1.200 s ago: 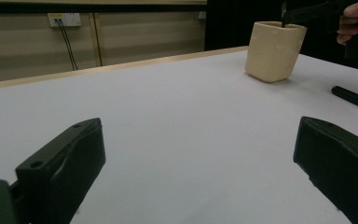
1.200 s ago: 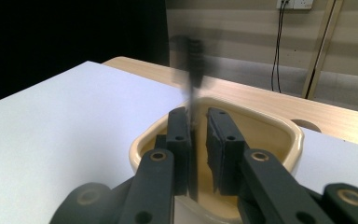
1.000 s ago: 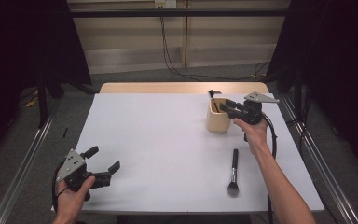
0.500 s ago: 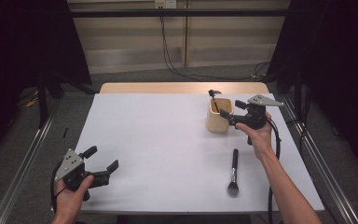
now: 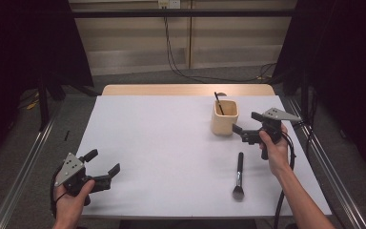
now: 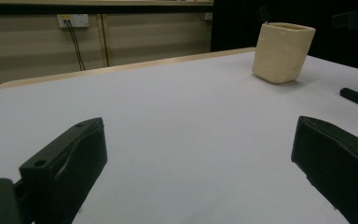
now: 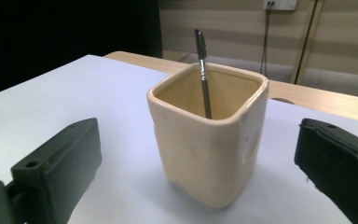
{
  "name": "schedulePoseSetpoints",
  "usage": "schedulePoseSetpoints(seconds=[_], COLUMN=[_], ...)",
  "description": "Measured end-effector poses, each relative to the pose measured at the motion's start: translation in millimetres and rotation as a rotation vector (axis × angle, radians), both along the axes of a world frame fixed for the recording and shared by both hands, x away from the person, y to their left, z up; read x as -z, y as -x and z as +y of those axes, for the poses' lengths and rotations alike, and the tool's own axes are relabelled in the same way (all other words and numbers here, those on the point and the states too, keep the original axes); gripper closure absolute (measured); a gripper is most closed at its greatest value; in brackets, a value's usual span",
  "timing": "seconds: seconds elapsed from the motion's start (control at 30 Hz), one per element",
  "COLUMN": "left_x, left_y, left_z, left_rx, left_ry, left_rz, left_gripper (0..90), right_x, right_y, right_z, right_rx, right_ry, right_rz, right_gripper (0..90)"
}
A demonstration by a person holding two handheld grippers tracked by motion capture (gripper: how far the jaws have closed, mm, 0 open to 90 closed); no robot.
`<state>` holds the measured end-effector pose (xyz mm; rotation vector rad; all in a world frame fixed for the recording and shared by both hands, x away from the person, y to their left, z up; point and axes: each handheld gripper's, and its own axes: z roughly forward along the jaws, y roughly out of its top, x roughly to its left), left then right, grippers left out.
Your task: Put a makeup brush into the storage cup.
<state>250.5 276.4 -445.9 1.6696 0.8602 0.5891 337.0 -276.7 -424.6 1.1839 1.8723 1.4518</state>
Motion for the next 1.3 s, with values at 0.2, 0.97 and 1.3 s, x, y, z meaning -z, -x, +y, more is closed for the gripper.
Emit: schedulePoseSetpoints(seconds=[0.2, 0.97, 1.3], left_x=[-0.1, -0.4, -1.7], left_y=[0.3, 4.2, 12.0], left_z=[-1.6, 2.4, 0.5], left_rx=[0.003, -0.013, -0.014], left_ry=[-0.004, 0.007, -0.003], left_rz=[-0.002, -0.002, 0.000], left_gripper=[3.2, 3.2, 3.2], right_x=[-0.6, 14.5, 20.0], right_y=[18.5, 80.3, 103.6], right_z=[-4.1, -5.7, -14.2], right_rx=[0.003, 0.021, 0.035], right_ry=[0.002, 0.036, 0.049], right_rz=[-0.010, -0.021, -0.020], right_gripper=[0.2, 3.0, 2.7])
